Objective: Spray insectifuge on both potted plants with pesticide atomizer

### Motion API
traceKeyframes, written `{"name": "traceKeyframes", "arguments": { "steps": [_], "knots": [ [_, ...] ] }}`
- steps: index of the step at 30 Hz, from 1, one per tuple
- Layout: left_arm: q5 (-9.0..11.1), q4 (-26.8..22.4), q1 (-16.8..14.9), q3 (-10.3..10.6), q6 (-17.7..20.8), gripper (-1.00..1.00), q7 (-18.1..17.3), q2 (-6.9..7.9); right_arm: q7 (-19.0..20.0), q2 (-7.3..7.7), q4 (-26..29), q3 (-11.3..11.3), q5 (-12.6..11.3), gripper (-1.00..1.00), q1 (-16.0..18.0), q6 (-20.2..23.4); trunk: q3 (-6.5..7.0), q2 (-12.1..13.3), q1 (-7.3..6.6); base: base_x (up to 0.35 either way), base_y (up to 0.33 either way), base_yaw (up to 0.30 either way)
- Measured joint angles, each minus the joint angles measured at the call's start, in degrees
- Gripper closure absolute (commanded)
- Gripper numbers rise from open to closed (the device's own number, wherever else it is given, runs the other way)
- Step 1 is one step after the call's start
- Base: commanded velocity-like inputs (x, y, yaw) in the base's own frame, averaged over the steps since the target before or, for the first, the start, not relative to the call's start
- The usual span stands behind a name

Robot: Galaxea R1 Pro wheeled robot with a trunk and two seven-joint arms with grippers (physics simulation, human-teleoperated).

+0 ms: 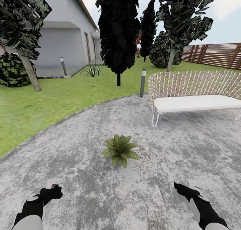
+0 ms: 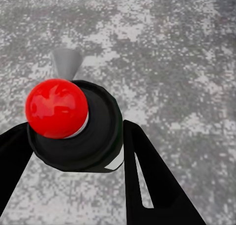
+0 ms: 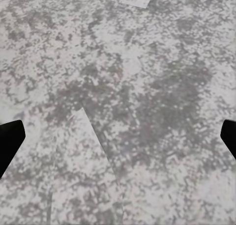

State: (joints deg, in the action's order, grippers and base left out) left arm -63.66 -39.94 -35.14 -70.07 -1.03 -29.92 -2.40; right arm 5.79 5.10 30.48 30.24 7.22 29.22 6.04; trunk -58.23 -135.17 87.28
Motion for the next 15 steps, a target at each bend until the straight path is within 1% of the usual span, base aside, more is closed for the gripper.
{"name": "traceKeyframes", "arguments": {
  "steps": [13,15],
  "knots": [
    [0.0,0.0,0.0,-0.03,0.0,1.0,-0.01,0.0,0.01,0.02,0.0,-0.02,0.0,-1.0,0.0,0.0,-2.3,-5.21,2.86,0.0,0.0,0.0],
    [0.02,0.0,0.0,-0.01,0.0,1.0,-0.01,0.0,0.0,0.03,0.0,-0.01,0.0,-1.0,0.0,0.0,-2.31,-5.23,2.86,0.0,0.0,0.0]
  ]
}}
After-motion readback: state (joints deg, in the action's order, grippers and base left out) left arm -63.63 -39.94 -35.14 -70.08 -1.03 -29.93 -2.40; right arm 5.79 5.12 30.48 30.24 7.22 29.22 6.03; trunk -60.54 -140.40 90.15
